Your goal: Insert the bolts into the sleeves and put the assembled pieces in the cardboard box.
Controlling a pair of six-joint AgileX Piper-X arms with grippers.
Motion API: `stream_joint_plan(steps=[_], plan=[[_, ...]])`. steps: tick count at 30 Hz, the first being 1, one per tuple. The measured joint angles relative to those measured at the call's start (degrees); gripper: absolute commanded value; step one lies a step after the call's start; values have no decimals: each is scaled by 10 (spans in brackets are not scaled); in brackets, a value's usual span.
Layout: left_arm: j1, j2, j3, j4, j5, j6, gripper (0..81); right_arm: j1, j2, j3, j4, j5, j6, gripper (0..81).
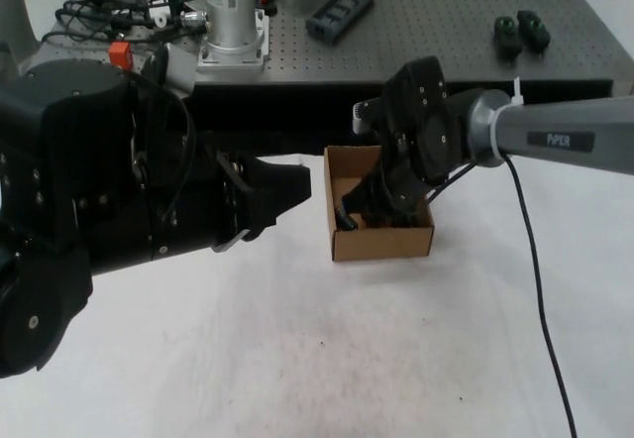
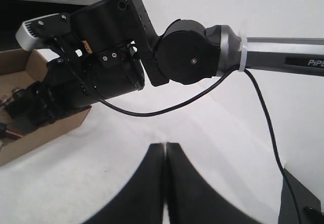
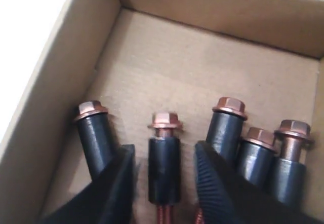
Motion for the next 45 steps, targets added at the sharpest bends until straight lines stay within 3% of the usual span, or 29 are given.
stream_joint_plan(steps=[7, 16, 19, 22, 23, 28, 35, 41, 45], plan=[[0, 0, 0, 0, 0, 0, 6, 0, -22, -1, 6, 15, 3, 18], [0, 0, 0, 3, 0, 0, 6, 0, -140, -2, 46, 17, 9, 16], [0, 0, 0, 20, 0, 5, 6, -4, -160, -2, 99, -16, 28, 16], [0, 0, 0, 53, -3, 26, 6, -17, -175, -2, 183, -103, 51, 16], [0, 0, 0, 63, -5, 33, 6, -31, -179, -2, 241, -183, 60, 16], [0, 0, 0, 98, -6, 67, 6, -59, -179, -2, 347, -372, 47, 16], [0, -6, 0, 120, -11, 89, 6, -80, -179, -2, 441, -533, -19, 16], [0, -59, 0, 189, -115, 141, 6, -89, -188, 4, 470, -549, -62, 16], [0, -102, 0, 264, -199, 170, 6, -93, -233, 111, 440, -456, -97, 16]])
